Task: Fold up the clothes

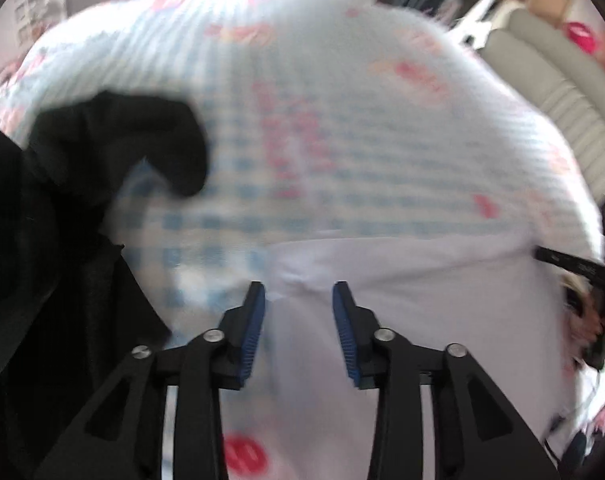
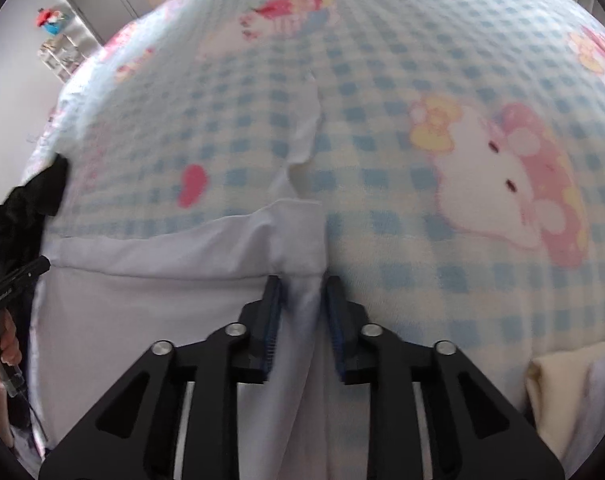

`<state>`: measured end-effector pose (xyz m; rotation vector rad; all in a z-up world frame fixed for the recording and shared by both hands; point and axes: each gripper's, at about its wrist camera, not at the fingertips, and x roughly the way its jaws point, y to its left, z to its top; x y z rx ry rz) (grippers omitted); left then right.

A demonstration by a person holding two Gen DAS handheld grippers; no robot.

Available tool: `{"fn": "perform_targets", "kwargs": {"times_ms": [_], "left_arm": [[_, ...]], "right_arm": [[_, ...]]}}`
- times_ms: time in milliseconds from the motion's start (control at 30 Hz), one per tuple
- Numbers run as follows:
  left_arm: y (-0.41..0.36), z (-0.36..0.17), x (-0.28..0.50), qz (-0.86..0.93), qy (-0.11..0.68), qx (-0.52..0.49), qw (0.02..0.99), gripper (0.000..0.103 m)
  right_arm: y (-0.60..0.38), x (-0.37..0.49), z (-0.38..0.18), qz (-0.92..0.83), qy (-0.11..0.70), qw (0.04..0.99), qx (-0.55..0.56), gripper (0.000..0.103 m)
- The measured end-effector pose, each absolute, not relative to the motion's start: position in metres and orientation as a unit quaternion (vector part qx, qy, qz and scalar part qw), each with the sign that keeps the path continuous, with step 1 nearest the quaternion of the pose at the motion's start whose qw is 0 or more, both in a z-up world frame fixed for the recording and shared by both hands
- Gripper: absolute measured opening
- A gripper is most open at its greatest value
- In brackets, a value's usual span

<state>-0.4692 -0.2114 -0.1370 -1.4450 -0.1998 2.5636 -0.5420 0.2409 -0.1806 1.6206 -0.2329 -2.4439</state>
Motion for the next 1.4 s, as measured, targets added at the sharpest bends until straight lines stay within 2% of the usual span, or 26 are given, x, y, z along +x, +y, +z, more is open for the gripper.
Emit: {"fn": "perform_targets", "kwargs": {"times_ms": [33, 167, 233, 367, 533, 733, 833, 933, 1033, 1167, 1267, 1333, 1400], "left_arm": [[-0.206, -0.124, -0.454, 0.869, -0.065, -0.479, 0.106, 0.039], [-0.182, -0.080, -0.393, 0.878, -0.059, -0.451, 0.150, 0.039], [-0.161, -0.063, -0.355, 0.881, -0.050, -0.437, 0.176, 0.039], [-0.114, -0.051, -0.280, 0.878, -0.044, -0.429, 0.209, 0.039], [-0.061, -0.078, -0.207, 0.856, -0.082, -0.454, 0.233, 0.039], [-0.001, -0.134, -0.144, 0.833, -0.083, -0.503, 0.214, 0.037], [0.022, -0.140, -0.133, 0.840, -0.071, -0.496, 0.205, 0.036], [0.032, -0.136, -0.137, 0.841, -0.077, -0.493, 0.211, 0.036], [0.039, -0.134, -0.140, 0.838, -0.084, -0.492, 0.218, 0.036], [0.045, -0.149, -0.140, 0.824, -0.080, -0.519, 0.211, 0.036], [0.032, -0.166, -0.139, 0.792, -0.119, -0.569, 0.189, 0.037], [0.010, -0.154, -0.131, 0.790, -0.183, -0.551, 0.197, 0.041], [-0.004, -0.139, -0.121, 0.806, -0.194, -0.526, 0.192, 0.043]], "right_arm": [[0.241, -0.533, -0.168, -0.831, -0.082, 0.110, 0.539, 0.033], [0.242, -0.482, -0.115, -0.845, -0.098, 0.149, 0.503, 0.036], [0.244, -0.437, -0.087, -0.851, -0.109, 0.171, 0.484, 0.045], [0.247, -0.347, -0.065, -0.853, -0.127, 0.192, 0.469, 0.048], [0.234, -0.236, -0.091, -0.853, -0.072, 0.159, 0.492, 0.048], [0.244, -0.165, -0.159, -0.816, -0.093, 0.134, 0.554, 0.048], [0.241, -0.152, -0.178, -0.803, -0.097, 0.144, 0.569, 0.048], [0.237, -0.140, -0.170, -0.815, -0.085, 0.137, 0.556, 0.048], [0.247, -0.133, -0.155, -0.833, -0.107, 0.130, 0.527, 0.048], [0.261, -0.133, -0.162, -0.832, -0.114, 0.106, 0.532, 0.048], [0.274, -0.138, -0.175, -0.815, -0.118, 0.103, 0.558, 0.050], [0.287, -0.132, -0.168, -0.808, -0.182, 0.149, 0.540, 0.057], [0.290, -0.125, -0.156, -0.822, -0.181, 0.152, 0.518, 0.059]]}}
